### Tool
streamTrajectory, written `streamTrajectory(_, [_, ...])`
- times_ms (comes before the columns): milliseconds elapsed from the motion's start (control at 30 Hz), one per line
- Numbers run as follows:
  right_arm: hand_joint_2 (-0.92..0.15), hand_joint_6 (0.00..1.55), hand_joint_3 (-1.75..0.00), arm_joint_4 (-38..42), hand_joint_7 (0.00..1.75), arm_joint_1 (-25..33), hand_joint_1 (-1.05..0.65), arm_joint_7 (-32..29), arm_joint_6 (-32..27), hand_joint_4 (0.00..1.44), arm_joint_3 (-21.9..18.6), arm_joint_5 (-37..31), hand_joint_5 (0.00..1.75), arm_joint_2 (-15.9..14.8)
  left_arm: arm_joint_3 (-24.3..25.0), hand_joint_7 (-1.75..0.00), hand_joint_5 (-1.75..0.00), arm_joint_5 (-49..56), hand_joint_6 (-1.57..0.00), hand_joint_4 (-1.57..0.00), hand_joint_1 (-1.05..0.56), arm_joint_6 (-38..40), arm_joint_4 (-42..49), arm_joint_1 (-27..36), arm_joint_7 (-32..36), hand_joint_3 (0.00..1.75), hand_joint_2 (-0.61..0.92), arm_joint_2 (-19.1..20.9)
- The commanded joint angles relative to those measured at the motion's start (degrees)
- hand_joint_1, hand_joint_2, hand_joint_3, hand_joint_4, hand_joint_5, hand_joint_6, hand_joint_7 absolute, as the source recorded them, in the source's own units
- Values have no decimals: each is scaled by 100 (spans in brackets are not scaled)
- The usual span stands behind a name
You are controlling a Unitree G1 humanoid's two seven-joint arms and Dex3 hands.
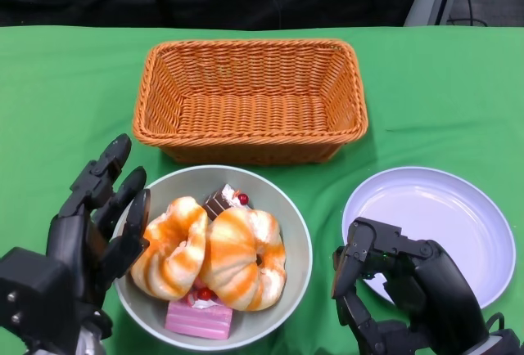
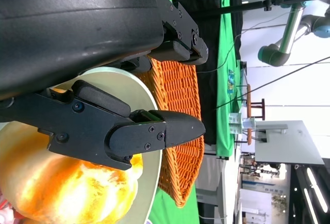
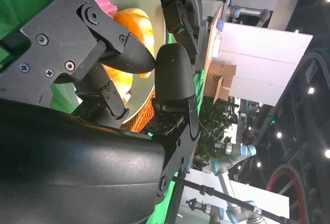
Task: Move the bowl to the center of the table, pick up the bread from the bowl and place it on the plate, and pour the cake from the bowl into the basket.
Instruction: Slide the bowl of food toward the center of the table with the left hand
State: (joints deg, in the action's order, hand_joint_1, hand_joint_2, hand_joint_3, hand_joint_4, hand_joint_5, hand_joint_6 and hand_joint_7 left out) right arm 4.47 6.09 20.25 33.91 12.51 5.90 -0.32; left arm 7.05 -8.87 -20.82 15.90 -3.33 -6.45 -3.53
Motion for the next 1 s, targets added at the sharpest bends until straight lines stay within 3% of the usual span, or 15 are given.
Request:
streamTrajectory(33, [-38,68,-134,-4,162,-13,-17,-30,-14,86,-16,31,175,8,-26,0,0,52,-36,-38,-60,-18,-137,74,84,57,92,4])
streamTrajectory(1000, [-36,70,-138,35,163,-16,-20,-178,72,88,-6,-108,175,110,-221,-1,-1,276,-39,-43,-58,-977,1114,-647,32,58,92,-141])
